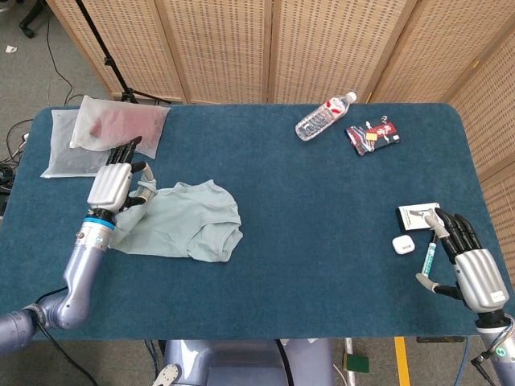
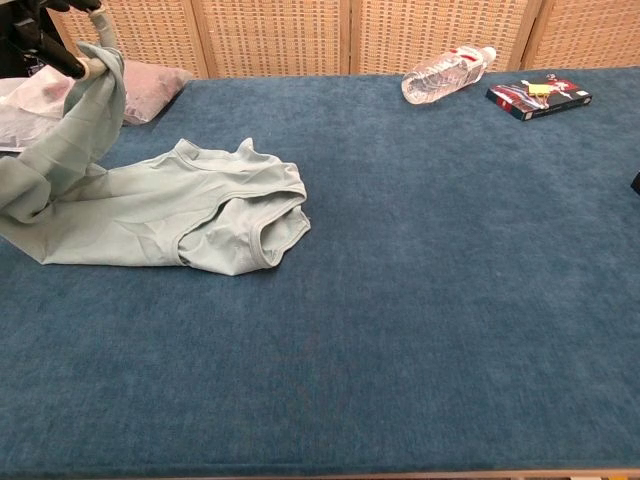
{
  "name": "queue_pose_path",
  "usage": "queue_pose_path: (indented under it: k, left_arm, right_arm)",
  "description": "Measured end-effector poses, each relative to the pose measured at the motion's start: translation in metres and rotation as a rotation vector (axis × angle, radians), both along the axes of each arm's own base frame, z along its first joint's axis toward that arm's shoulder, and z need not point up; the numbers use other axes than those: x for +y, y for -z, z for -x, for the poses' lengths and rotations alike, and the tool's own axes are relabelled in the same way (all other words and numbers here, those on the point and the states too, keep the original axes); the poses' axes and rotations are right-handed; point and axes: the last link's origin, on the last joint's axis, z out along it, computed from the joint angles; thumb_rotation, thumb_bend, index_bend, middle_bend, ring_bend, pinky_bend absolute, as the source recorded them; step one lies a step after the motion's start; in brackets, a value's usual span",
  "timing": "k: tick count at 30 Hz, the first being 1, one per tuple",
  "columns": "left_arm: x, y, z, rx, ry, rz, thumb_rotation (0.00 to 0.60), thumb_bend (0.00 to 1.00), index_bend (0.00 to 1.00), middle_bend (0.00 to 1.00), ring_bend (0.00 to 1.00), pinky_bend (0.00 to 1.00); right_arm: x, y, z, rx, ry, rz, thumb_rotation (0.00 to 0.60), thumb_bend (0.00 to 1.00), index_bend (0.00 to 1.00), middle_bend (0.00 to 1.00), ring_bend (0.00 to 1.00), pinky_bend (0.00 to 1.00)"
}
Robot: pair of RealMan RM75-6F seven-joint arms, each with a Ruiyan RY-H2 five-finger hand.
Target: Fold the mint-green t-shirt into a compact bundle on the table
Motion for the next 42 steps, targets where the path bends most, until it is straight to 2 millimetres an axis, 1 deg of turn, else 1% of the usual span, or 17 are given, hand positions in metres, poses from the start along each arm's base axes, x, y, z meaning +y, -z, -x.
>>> queue_pose_path:
  k: [8, 18, 28, 37, 42]
  left_arm:
    - [0.005, 0.021, -0.022, 0.032, 0.019, 0.006, 0.600, 0.52, 0.77, 0.00, 0.00, 0.00]
    - [0.013, 0.061, -0.044, 0.058, 0.030, 0.036, 0.600, 0.52, 0.77, 0.00, 0.00, 0.00]
    - [0.016, 0.084, -0.057, 0.081, 0.031, 0.050, 0.600, 0.51, 0.77, 0.00, 0.00, 0.00]
    - [0.017, 0.104, -0.067, 0.079, 0.059, 0.069, 0.600, 0.48, 0.77, 0.00, 0.00, 0.00]
    - [0.019, 0.122, -0.074, 0.085, 0.065, 0.082, 0.600, 0.48, 0.77, 0.00, 0.00, 0.00]
  right_arm:
    - [-0.001, 0.000, 0.000, -0.003, 0.001, -0.004, 0.600, 0.00, 0.00, 0.00, 0.00, 0.00]
    - [-0.002, -0.001, 0.001, -0.008, 0.006, -0.006, 0.600, 0.00, 0.00, 0.00, 0.00, 0.00]
    - [-0.003, -0.001, 0.001, -0.013, 0.008, -0.009, 0.600, 0.00, 0.00, 0.00, 0.00, 0.00]
    - [-0.004, -0.002, 0.002, -0.018, 0.014, -0.013, 0.600, 0.00, 0.00, 0.00, 0.00, 0.00]
    - [-0.006, -0.002, 0.003, -0.022, 0.019, -0.015, 0.600, 0.00, 0.00, 0.00, 0.00, 0.00]
